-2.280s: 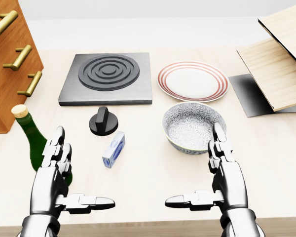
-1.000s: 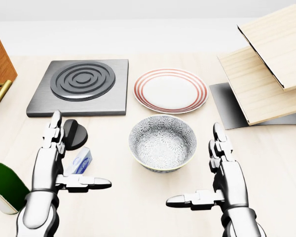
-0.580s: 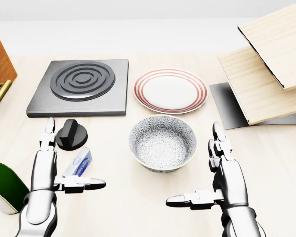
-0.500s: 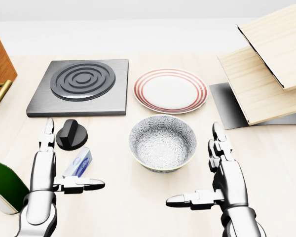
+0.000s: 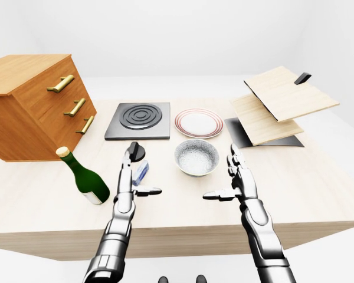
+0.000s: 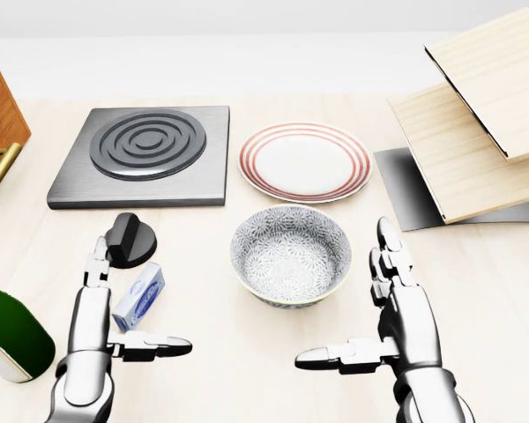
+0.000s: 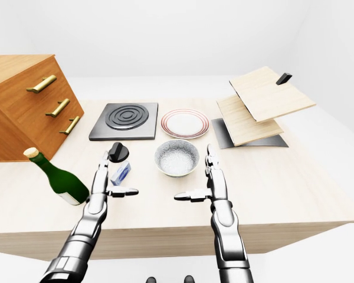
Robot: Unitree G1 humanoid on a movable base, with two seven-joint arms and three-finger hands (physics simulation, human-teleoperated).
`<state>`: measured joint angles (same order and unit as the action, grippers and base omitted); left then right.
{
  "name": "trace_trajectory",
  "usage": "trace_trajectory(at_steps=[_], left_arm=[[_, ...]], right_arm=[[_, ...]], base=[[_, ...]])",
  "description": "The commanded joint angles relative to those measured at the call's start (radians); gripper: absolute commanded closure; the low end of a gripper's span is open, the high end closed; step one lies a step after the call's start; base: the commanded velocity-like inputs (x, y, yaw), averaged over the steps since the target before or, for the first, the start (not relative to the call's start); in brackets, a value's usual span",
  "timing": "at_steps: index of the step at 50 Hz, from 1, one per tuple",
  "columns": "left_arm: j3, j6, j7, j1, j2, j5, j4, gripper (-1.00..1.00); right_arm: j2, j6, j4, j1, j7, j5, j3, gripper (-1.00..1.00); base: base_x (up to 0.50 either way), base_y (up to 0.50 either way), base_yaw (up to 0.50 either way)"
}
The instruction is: Pick up the cream cheese and put it in the bowl.
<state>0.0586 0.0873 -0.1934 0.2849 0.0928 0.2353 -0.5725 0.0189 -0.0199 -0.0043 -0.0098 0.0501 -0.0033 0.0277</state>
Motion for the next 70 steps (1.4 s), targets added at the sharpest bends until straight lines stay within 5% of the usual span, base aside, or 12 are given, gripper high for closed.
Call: trace_trajectory(at_steps=[1, 13, 14, 15, 28, 40, 45, 52, 66, 68, 70], left_arm=[[-0.004, 0.0, -0.028, 0.028, 0.004, 0.015, -0.093, -1.0], [-0.004, 0.0, -0.049, 0.035, 0.009, 0.02, -0.126, -1.0], [-0.001, 0.0, -0.051, 0.033, 0.007, 0.011, -0.124, 0.62], [-0.001, 0.0, -0.037, 0.029, 0.007, 0.003, -0.114, 1.0], [0.008, 0.0, -0.05, 0.032, 0.009, -0.003, -0.071, 1.0], [0.018, 0.0, -0.057, 0.074, 0.027, -0.026, -0.137, 1.0], [0.019, 0.0, -0.045, 0.058, 0.025, -0.035, -0.09, 1.0], [0.015, 0.0, 0.037, 0.014, 0.02, -0.01, 0.273, 1.0], [-0.052, 0.0, 0.164, 0.12, -0.024, 0.117, 0.433, 1.0], [-0.068, -0.007, 0.191, 0.134, -0.038, 0.121, 0.444, 1.0], [-0.084, -0.039, 0.201, 0.163, -0.053, 0.152, 0.466, 1.0]], right_arm=[[0.0, -0.008, -0.014, 0.003, 0.005, 0.002, -0.002, -1.0], [-0.001, -0.005, -0.022, 0.012, 0.013, -0.002, -0.006, -1.0], [-0.002, -0.004, -0.022, 0.013, 0.015, -0.001, -0.006, -1.0], [-0.002, -0.003, -0.021, 0.013, 0.015, -0.002, -0.007, -1.0], [-0.003, -0.003, -0.024, 0.02, 0.027, -0.01, -0.016, -1.0], [-0.005, -0.042, -0.102, 0.037, 0.043, 0.01, -0.018, -1.0], [-0.006, -0.03, -0.09, 0.035, 0.042, 0.009, -0.018, -1.0], [0.002, -0.045, -0.109, 0.028, 0.043, 0.018, -0.001, -1.0], [0.033, -0.067, -0.127, -0.052, 0.032, 0.018, 0.053, -1.0], [0.04, -0.067, -0.136, -0.065, 0.033, 0.019, 0.062, -1.0], [0.046, -0.067, -0.162, -0.074, 0.035, 0.019, 0.067, -1.0]], base=[[0.0, 0.0, 0.0], [0.0, 0.0, 0.0], [0.0, 0.0, 0.0], [0.0, 0.0, 0.0], [0.0, 0.0, 0.0], [0.0, 0.0, 0.0], [0.0, 0.0, 0.0], [0.0, 0.0, 0.0], [0.0, 0.0, 0.0], [0.0, 0.0, 0.0], [0.0, 0.0, 0.0]])
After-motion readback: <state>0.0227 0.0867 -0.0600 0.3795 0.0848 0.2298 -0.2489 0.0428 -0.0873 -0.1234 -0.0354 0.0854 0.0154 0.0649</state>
